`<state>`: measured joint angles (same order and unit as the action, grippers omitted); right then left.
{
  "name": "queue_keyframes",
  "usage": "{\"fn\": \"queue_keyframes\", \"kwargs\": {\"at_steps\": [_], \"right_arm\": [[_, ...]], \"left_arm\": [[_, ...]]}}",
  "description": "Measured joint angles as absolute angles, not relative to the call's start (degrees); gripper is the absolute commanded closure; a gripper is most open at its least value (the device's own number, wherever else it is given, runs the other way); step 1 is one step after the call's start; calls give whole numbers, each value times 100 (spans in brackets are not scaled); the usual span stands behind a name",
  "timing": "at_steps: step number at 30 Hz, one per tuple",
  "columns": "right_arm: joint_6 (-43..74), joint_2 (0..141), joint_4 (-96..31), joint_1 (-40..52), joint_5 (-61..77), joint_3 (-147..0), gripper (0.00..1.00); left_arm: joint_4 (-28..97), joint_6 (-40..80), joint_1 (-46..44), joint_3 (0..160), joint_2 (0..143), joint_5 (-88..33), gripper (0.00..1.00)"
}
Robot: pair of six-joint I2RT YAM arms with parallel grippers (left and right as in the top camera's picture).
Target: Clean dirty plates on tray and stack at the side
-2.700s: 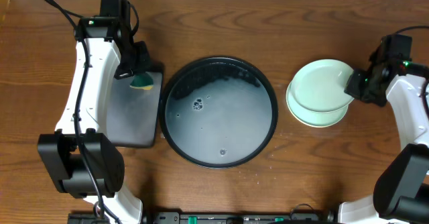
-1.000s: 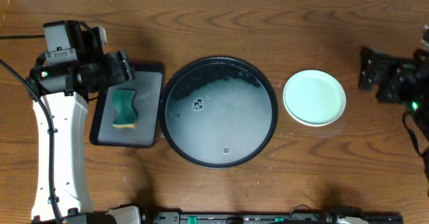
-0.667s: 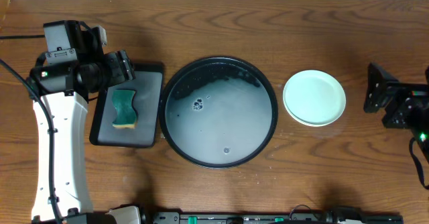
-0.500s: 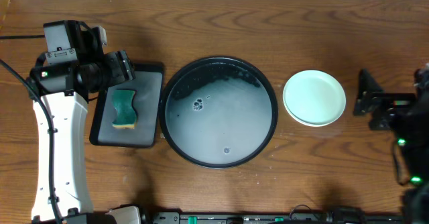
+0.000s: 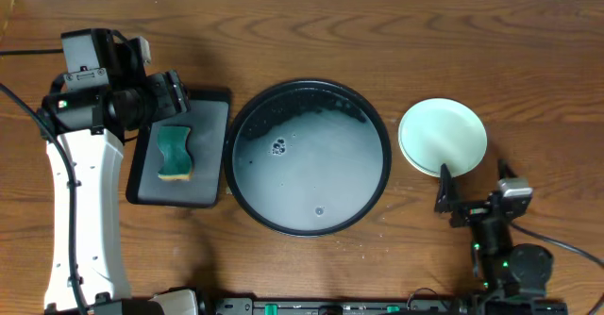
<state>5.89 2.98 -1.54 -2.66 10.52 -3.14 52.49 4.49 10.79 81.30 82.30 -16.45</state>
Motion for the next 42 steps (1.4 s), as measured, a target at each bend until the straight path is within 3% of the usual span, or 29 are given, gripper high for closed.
{"fn": "queue_keyframes", "kwargs": {"at_steps": [30, 36, 39, 42], "right_arm": [[701, 84, -325, -266, 899, -43, 1], [703, 78, -329, -266, 895, -43, 1], [705, 71, -331, -266, 891, -43, 1], [714, 67, -333, -266, 858, -43, 1]], "left_arm": [[5334, 449, 1079, 8125, 8206, -1640, 24], [3992, 338, 998, 7277, 7227, -1643, 24], [2405, 106, 886, 5848, 5964, -1638, 24], [1601, -80, 884, 4536, 4849, -1638, 24]]}}
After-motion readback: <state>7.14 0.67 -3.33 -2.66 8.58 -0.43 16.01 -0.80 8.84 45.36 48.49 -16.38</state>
